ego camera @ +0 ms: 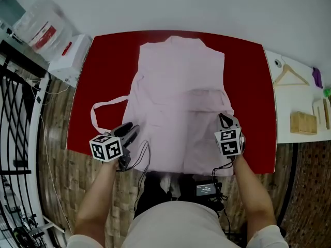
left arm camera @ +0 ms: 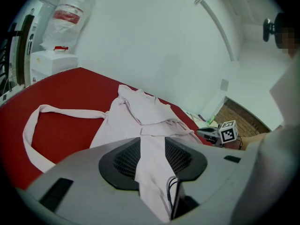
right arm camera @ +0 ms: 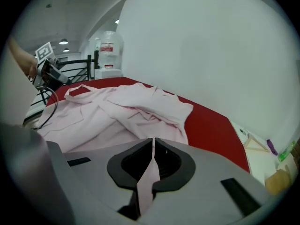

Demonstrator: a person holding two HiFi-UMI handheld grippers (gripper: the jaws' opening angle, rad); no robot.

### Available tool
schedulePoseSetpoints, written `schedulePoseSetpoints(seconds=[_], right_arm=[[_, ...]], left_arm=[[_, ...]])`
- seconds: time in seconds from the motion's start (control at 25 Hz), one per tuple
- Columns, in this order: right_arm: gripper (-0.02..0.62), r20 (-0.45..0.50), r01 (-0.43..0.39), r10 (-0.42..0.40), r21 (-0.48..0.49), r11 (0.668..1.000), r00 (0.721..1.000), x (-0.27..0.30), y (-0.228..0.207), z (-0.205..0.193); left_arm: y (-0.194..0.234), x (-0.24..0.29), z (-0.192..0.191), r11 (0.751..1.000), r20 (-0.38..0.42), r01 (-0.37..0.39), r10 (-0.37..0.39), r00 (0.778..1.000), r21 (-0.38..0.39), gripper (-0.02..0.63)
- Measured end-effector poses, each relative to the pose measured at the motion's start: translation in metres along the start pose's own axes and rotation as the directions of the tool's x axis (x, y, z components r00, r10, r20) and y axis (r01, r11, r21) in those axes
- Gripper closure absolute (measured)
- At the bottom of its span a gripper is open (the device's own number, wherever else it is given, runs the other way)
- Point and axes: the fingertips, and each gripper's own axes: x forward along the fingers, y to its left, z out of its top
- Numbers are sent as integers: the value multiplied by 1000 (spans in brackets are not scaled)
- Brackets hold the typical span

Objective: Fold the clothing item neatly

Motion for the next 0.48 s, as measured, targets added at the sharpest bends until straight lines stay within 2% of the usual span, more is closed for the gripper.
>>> schedulePoseSetpoints(seconds=[0.24,0.48], right_arm=[[575,-7,-95,95,-18,995,995,10,76,23],[575,-34,-150,149,-42,988,988,19,138,40]], left_arm=[[25,-27,-12,1000,3,12,-12,1000,-14,445],[53,-50,-22,999,13,29,-28,1000,-44,445]])
